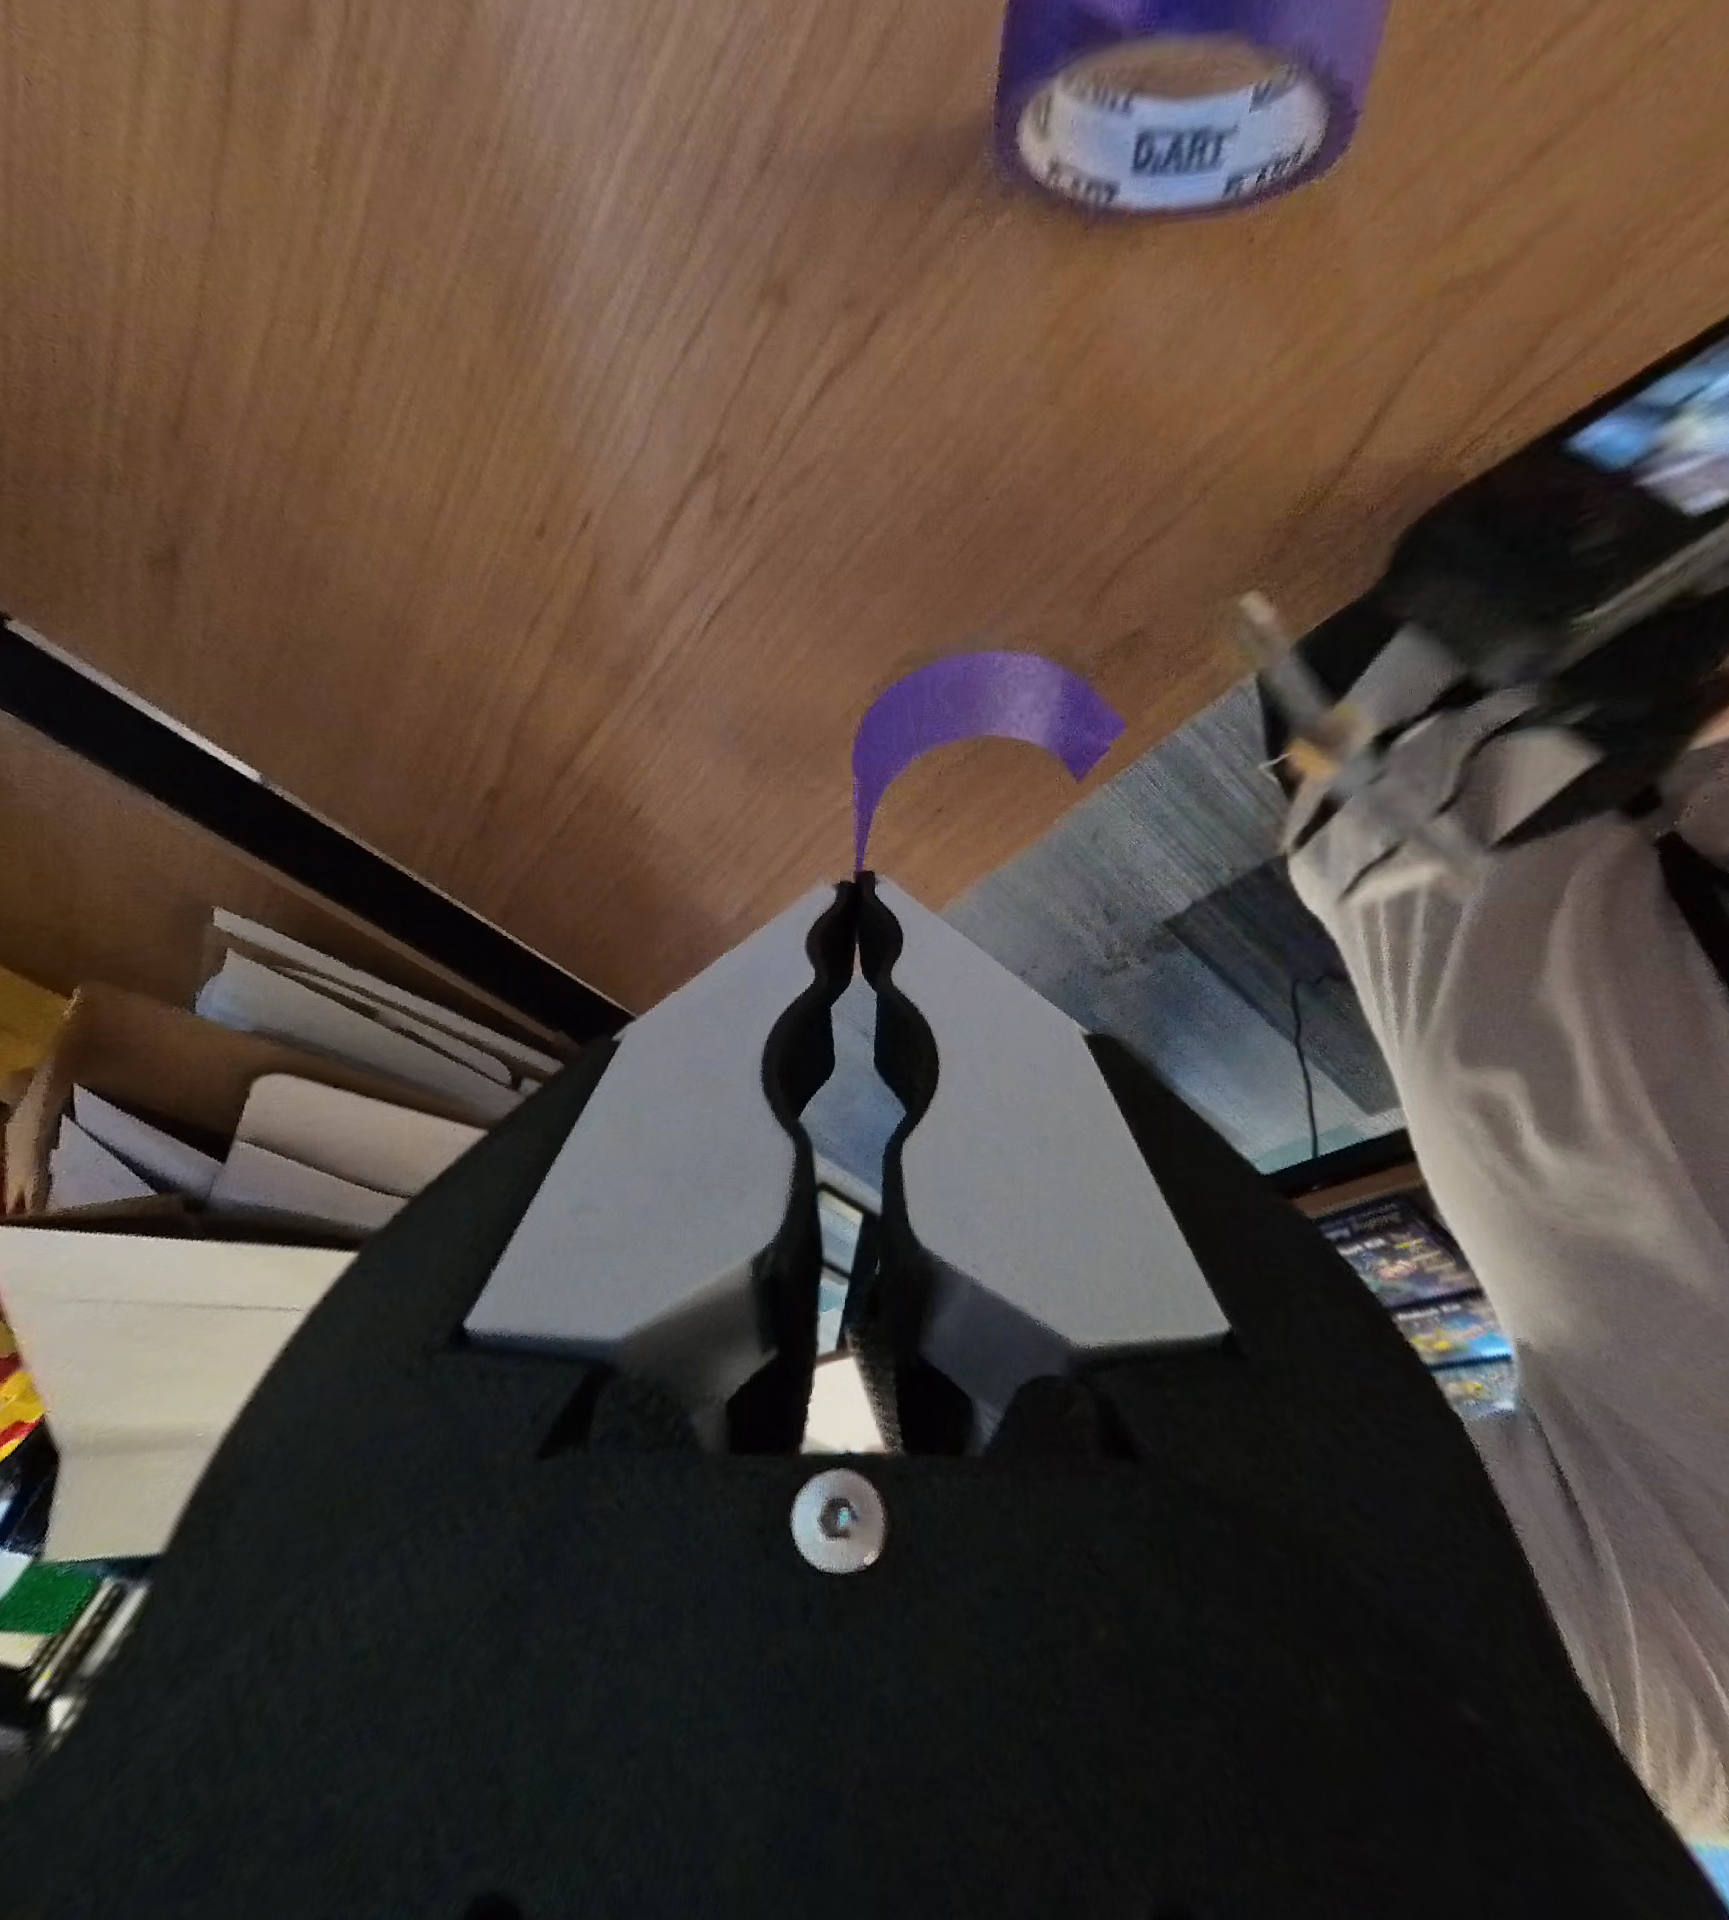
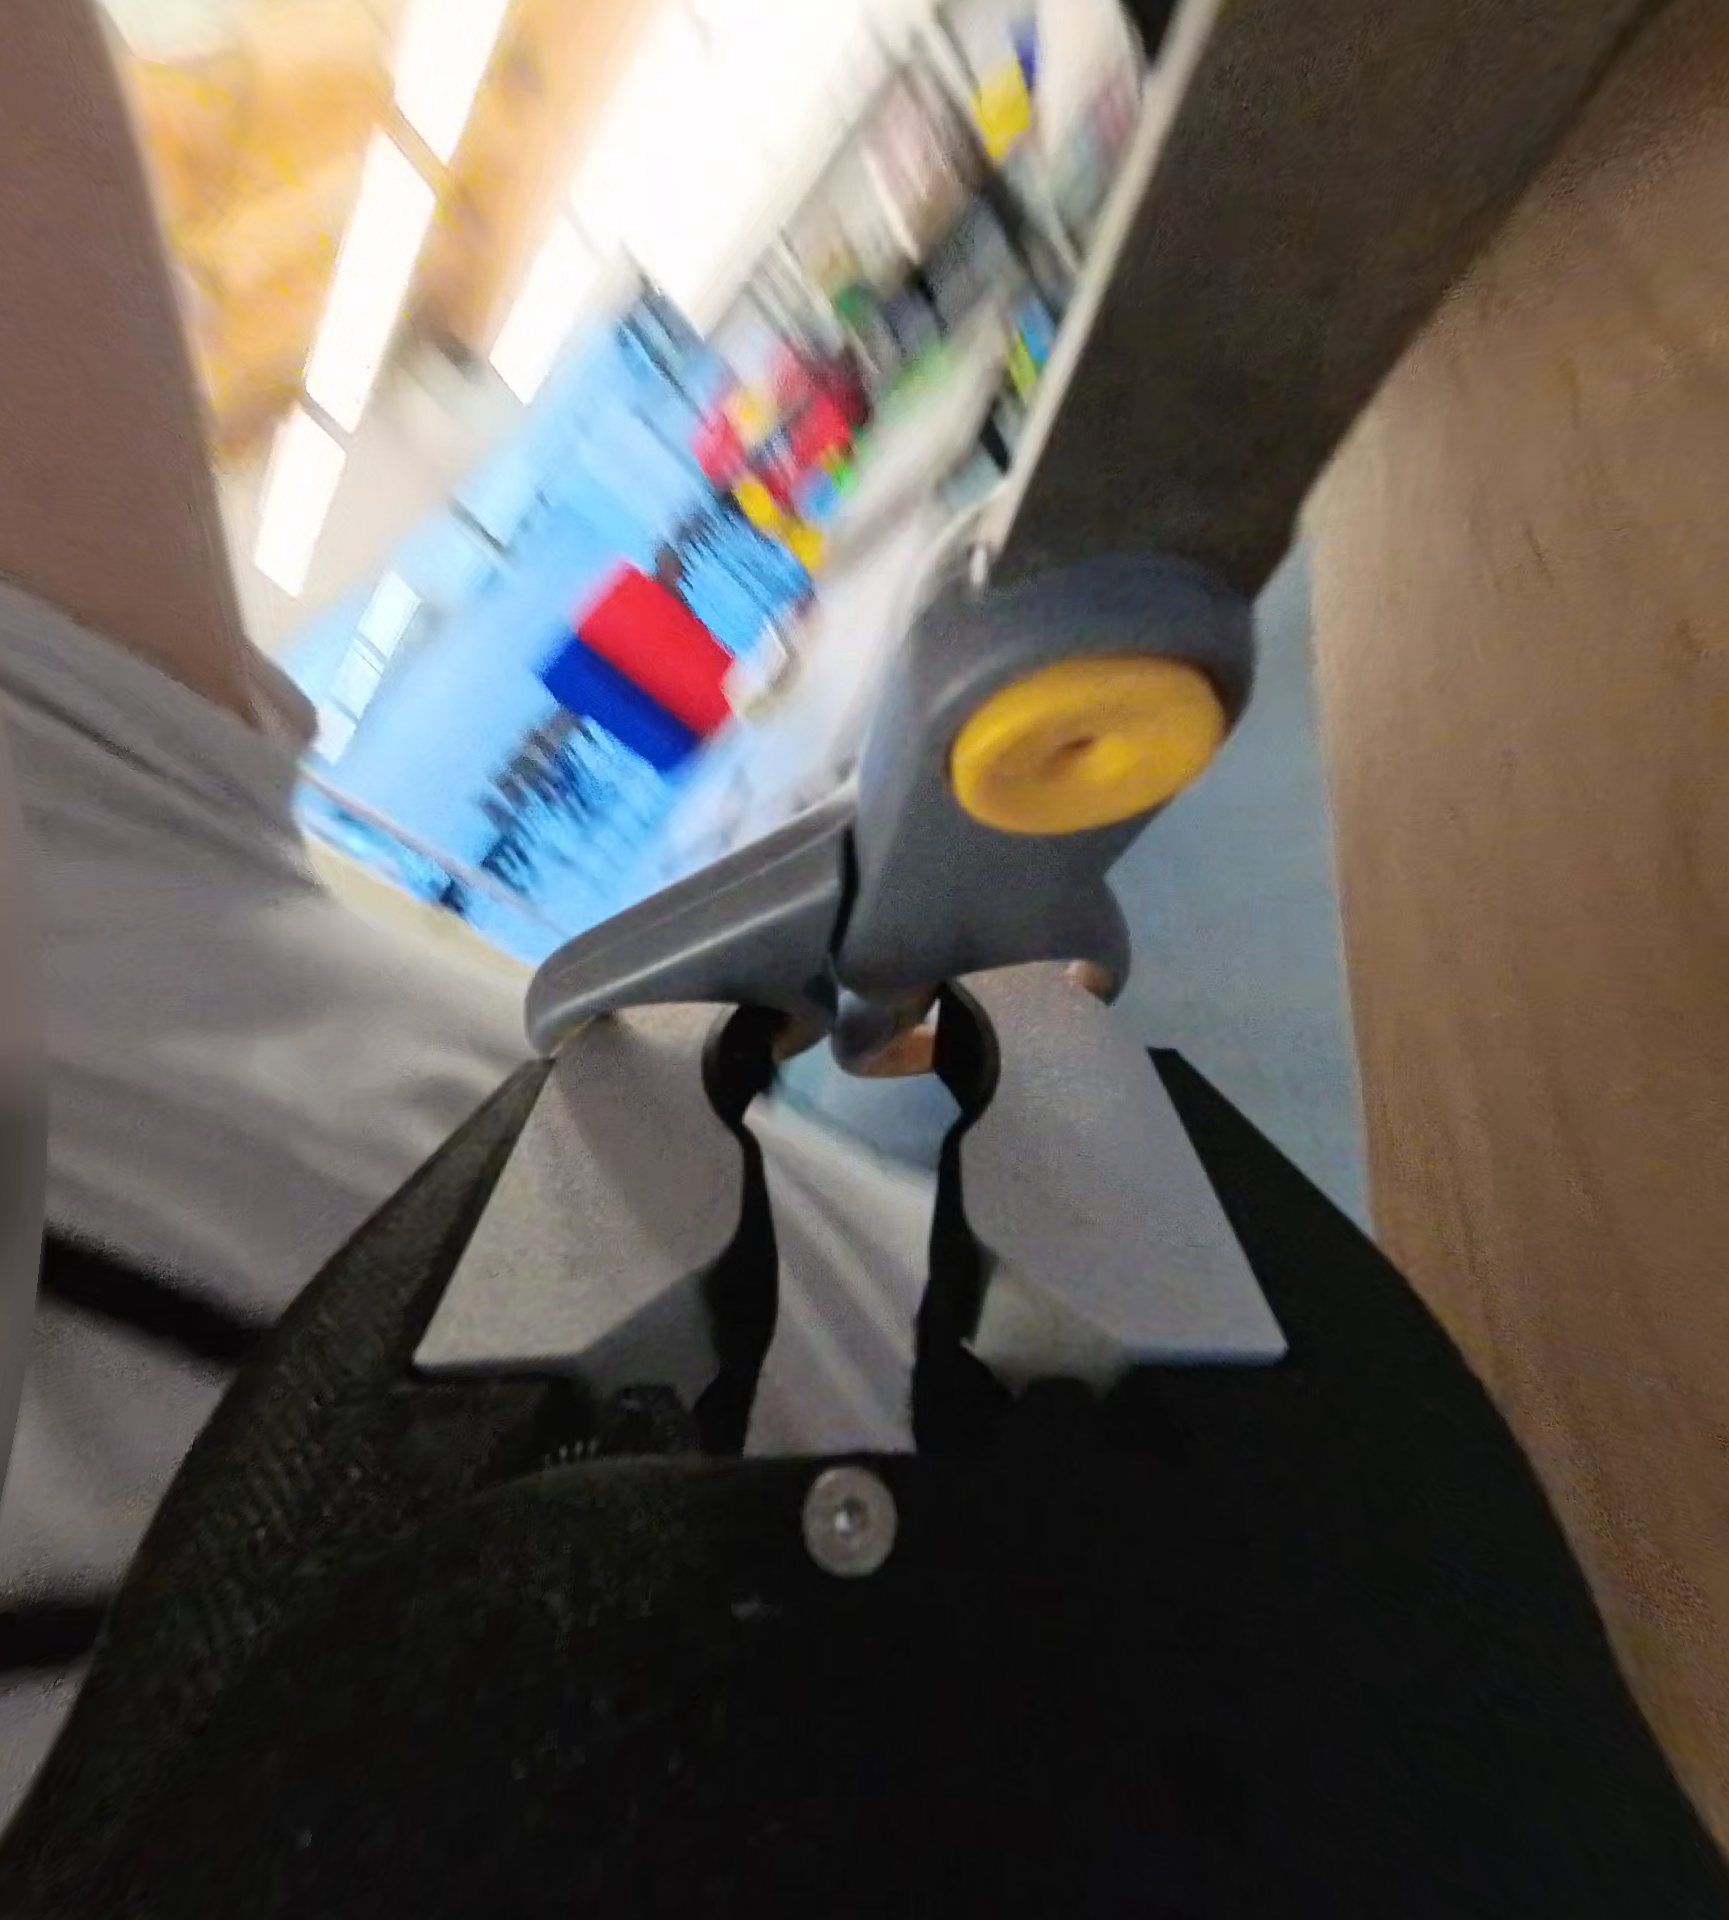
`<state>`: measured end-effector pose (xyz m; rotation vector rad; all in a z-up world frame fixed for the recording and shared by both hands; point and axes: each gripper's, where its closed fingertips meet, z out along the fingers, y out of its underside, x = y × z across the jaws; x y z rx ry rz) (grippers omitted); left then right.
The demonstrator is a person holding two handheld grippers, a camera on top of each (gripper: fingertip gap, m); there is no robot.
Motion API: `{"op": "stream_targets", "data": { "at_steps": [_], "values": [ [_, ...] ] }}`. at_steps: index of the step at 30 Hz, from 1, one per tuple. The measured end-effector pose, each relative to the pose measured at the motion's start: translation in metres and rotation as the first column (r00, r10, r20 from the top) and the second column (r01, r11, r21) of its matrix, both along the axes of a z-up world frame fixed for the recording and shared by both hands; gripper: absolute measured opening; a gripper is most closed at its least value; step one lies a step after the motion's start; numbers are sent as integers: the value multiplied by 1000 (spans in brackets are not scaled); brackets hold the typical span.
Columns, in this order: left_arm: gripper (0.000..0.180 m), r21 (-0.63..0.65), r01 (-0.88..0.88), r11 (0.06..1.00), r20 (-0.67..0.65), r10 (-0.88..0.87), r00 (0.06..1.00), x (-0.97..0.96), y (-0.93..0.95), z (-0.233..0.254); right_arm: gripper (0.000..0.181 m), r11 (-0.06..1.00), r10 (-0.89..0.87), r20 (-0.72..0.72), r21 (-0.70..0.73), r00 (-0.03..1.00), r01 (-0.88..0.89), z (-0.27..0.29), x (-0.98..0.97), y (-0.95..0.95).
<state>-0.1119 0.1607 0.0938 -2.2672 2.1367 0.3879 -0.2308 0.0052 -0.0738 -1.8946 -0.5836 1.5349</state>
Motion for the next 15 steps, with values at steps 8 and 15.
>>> {"op": "stream_targets", "data": {
  "at_steps": [8, 15],
  "values": [
    [0, -98, -8, 995, 115, 19, 993, -63, -6, -26, 23, 957, 205, 971, -226, 124, 183, -82, 240, -54],
    [0, -164, -38, 986, 165, 65, 984, -108, -14, -46, 27, 966, 229, 968, -211, -106, 151, -67, 292, -41]
  ]
}}
